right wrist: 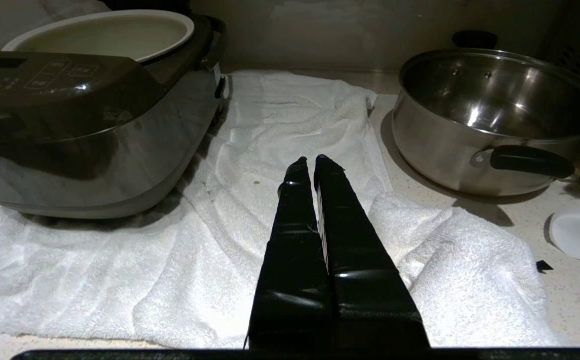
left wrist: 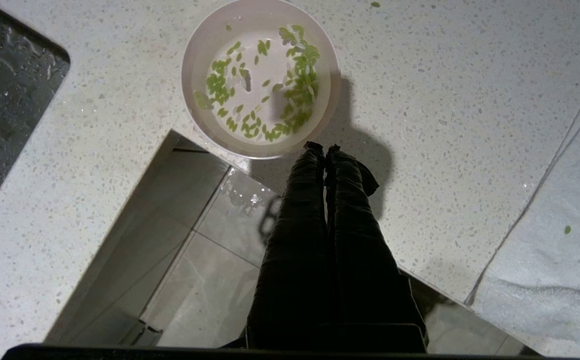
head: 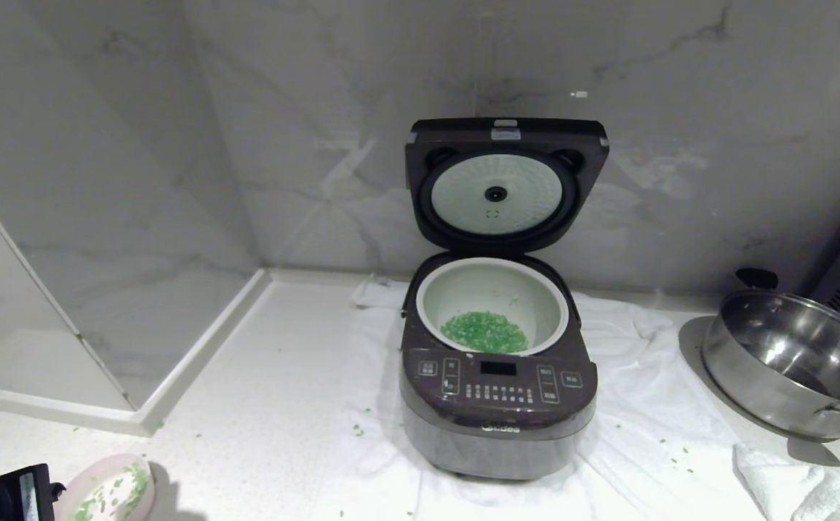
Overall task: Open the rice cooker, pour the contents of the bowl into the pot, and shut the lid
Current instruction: Pick up the bowl on the table
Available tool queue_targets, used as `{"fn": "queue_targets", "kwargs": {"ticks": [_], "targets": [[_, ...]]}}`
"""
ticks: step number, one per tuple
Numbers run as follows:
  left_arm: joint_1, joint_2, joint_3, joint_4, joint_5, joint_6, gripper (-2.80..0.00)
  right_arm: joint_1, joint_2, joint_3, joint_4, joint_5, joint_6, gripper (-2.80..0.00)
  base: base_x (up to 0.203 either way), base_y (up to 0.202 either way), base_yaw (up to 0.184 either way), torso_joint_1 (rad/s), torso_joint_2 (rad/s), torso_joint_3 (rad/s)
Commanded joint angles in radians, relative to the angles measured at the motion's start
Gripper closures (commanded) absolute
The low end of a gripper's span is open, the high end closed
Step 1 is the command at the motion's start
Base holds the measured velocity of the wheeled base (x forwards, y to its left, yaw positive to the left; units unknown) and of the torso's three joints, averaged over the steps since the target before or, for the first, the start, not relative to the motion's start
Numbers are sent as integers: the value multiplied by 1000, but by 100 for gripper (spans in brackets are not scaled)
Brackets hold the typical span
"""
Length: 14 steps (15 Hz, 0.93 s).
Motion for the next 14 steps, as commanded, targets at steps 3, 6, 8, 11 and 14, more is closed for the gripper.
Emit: {"fn": "queue_targets", "kwargs": {"ticks": [3, 6, 8, 11, 14], "targets": [[1, 4, 0, 0, -2, -1, 0, 0, 1, 0, 0, 0, 0, 0, 0, 0, 0, 142, -325, -183], [1, 27, -8, 0, 1, -3, 0, 0, 1, 0, 0, 0, 0, 0, 0, 0, 0, 117, -256, -148], [9, 79, -13, 2, 10, -5, 0, 0, 1, 0, 0, 0, 0, 0, 0, 0, 0, -1, 13, 3], [71, 176, -39, 1, 14, -8, 0, 0, 1, 0, 0, 0, 0, 0, 0, 0, 0, 0, 0, 0], [138, 296, -66, -1, 18, -4, 0, 0, 1, 0, 0, 0, 0, 0, 0, 0, 0, 0, 0, 0]]}}
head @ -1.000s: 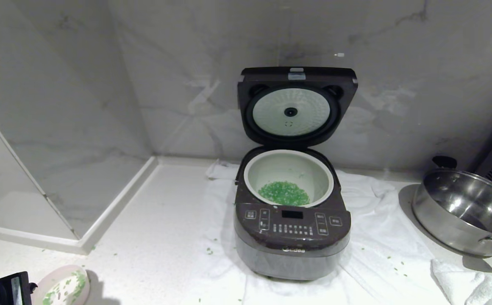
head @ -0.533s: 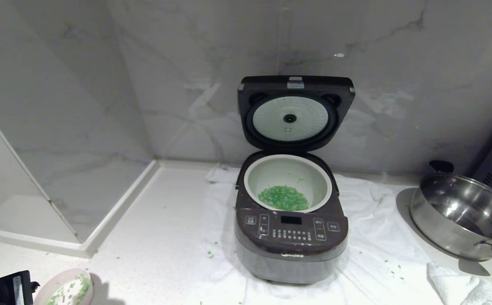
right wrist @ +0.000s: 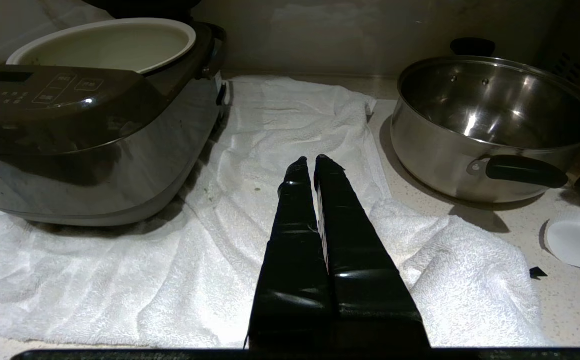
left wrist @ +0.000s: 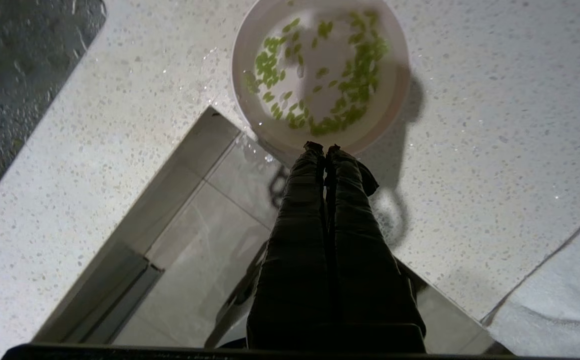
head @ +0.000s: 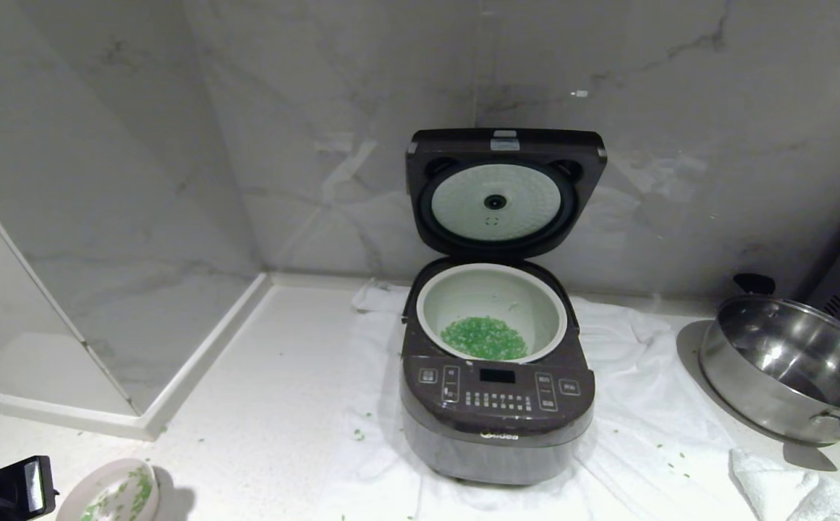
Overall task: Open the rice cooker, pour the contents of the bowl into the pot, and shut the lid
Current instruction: Pick up the bowl on the table
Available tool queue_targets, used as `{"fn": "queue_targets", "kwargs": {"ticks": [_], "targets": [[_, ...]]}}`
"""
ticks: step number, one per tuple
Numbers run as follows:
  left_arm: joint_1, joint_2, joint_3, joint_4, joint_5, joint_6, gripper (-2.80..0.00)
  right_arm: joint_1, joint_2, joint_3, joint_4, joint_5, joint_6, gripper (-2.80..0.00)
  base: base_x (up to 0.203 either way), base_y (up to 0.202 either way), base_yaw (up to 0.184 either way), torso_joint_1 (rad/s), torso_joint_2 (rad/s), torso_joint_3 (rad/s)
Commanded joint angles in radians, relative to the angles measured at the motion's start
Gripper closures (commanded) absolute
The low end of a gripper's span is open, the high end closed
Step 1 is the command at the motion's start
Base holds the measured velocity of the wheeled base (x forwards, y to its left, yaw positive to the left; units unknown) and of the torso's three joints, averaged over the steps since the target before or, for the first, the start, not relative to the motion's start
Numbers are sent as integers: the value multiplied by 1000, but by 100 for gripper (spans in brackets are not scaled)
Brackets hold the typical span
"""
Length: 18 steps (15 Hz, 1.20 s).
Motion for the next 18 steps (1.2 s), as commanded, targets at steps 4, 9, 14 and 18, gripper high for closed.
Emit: {"fn": "queue_targets", "kwargs": {"ticks": [4, 9, 14, 18], "targets": [[62, 251, -25, -39, 15, -1, 0, 0, 1, 0, -1, 0, 0, 0, 0, 0, 0, 0, 0, 0], [90, 373, -15, -160, 19, -3, 0, 0, 1, 0, -1, 0, 0, 0, 0, 0, 0, 0, 0, 0], [135, 373, -26, -160, 13, -3, -280, 0, 1, 0, 0, 0, 0, 0, 0, 0, 0, 0, 0, 0], [141, 427, -28, -172, 9, -3, -280, 0, 1, 0, -1, 0, 0, 0, 0, 0, 0, 0, 0, 0]]}}
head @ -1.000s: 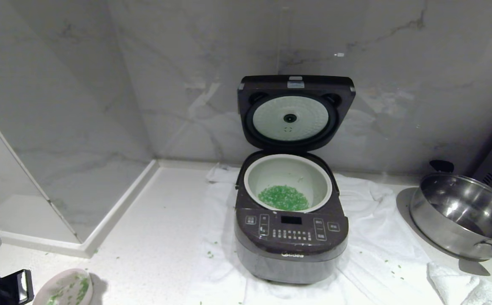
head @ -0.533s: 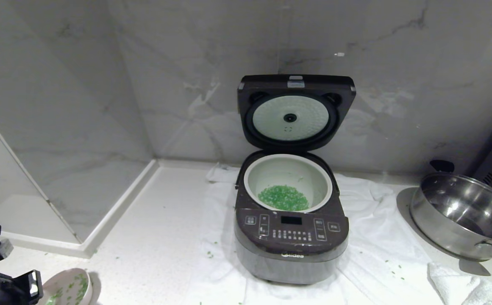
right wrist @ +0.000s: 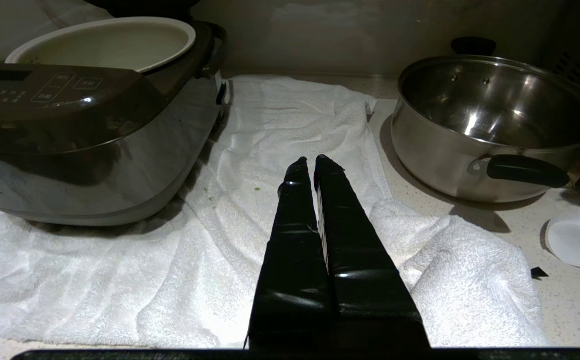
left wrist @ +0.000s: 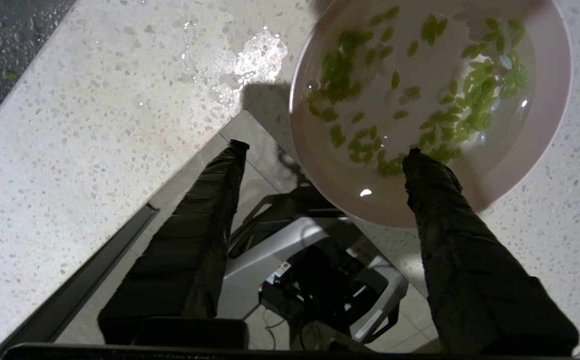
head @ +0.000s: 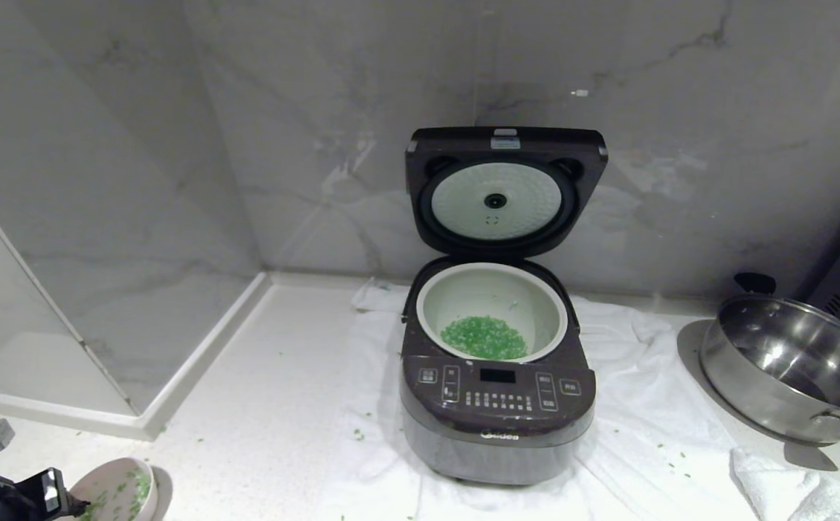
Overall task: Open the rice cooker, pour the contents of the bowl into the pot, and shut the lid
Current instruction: Pick up the bowl on the table
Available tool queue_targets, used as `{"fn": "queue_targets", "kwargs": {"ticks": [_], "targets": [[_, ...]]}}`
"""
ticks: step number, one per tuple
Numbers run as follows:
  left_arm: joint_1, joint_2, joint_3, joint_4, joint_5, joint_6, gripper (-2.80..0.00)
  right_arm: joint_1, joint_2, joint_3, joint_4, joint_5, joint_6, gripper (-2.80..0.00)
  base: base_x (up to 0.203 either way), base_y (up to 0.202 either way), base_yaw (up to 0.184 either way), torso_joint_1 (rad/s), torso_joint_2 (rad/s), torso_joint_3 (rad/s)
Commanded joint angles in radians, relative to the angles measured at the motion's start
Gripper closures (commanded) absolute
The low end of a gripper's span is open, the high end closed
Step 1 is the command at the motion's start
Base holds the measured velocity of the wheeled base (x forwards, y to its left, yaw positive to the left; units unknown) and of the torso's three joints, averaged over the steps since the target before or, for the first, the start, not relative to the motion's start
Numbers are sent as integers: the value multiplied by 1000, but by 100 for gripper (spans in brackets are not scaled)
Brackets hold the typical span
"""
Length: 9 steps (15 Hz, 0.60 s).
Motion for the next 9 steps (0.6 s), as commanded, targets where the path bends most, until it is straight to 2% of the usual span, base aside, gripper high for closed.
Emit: {"fn": "queue_targets", "kwargs": {"ticks": [1, 5, 9], "targets": [[-1, 61, -2, -35, 0, -1, -280, 0, 1, 0, -1, 0, 0, 0, 0, 0, 0, 0, 0, 0], [2, 228, -1, -228, 15, 1, -280, 0, 1, 0, 1, 0, 0, 0, 0, 0, 0, 0, 0, 0], [5, 269, -4, -255, 28, 0, -280, 0, 1, 0, -1, 0, 0, 0, 0, 0, 0, 0, 0, 0]]}}
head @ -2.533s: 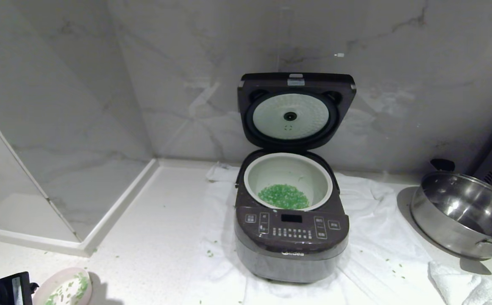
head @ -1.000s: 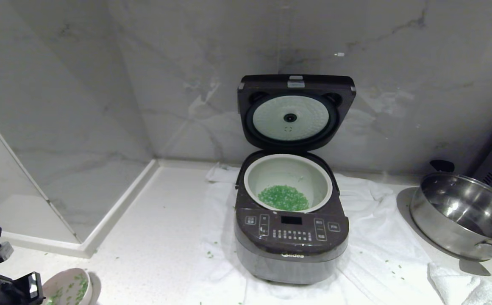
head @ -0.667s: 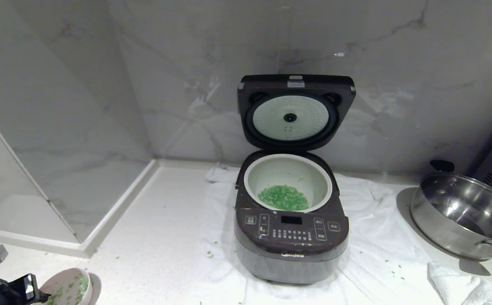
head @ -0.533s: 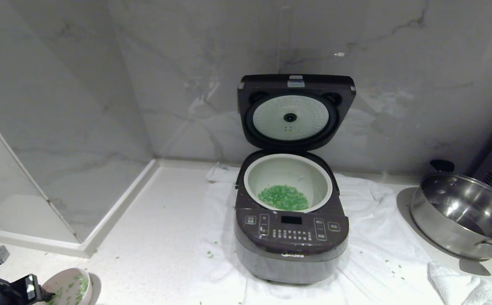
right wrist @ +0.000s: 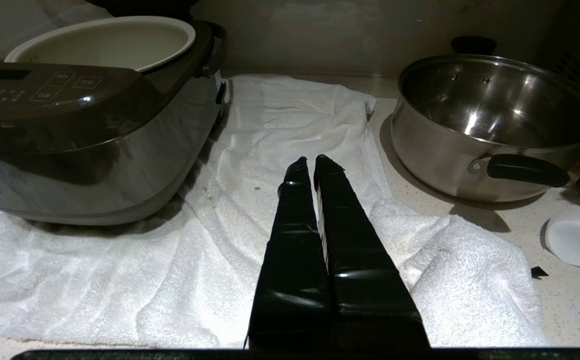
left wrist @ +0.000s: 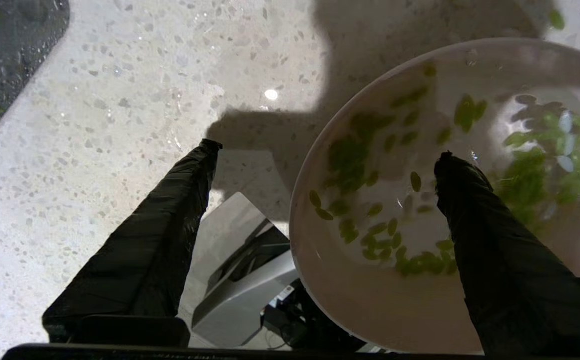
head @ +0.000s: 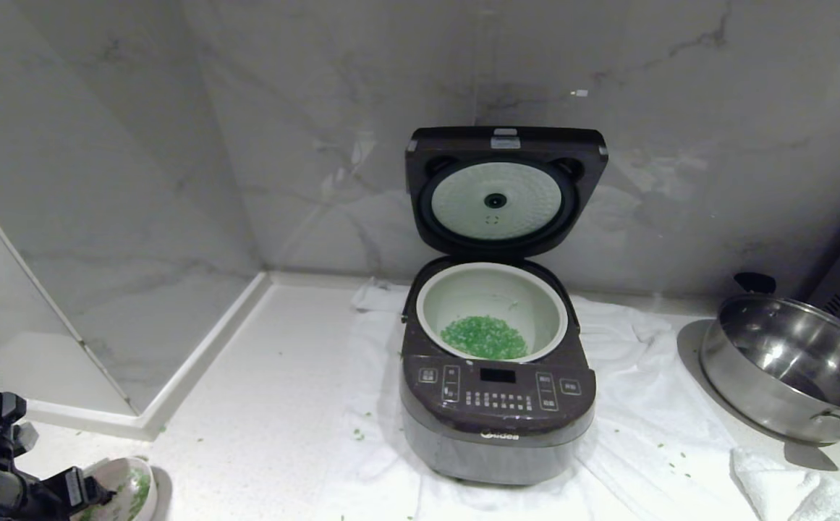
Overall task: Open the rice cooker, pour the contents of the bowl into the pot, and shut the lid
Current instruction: Pick up the bowl on the table
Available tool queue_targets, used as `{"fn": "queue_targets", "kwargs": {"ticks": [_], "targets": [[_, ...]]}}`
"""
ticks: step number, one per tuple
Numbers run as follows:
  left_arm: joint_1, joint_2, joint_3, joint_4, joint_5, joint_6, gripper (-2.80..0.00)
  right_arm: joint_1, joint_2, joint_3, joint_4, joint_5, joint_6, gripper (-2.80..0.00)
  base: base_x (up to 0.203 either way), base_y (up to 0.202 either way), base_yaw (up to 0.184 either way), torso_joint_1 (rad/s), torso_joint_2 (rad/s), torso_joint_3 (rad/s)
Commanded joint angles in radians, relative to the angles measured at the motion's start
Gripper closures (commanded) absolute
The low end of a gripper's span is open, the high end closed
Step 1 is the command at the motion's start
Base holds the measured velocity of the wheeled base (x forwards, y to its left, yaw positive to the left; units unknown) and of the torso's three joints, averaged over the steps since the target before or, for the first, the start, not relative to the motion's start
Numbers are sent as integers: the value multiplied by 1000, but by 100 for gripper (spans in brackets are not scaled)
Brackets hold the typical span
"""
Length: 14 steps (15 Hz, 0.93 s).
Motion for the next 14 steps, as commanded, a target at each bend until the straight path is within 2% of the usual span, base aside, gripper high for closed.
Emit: {"fn": "queue_targets", "kwargs": {"ticks": [1, 2, 3, 14], "targets": [[-1, 38, -3, -3, 1, -1, -280, 0, 1, 0, -1, 0, 0, 0, 0, 0, 0, 0, 0, 0], [-1, 46, -2, -3, 1, 1, -280, 0, 1, 0, -1, 0, 0, 0, 0, 0, 0, 0, 0, 0], [-1, 50, -1, -3, 1, 1, 0, 0, 1, 0, -1, 0, 0, 0, 0, 0, 0, 0, 0, 0], [-8, 65, -3, -2, -1, 5, 0, 0, 1, 0, -1, 0, 0, 0, 0, 0, 0, 0, 0, 0]]}}
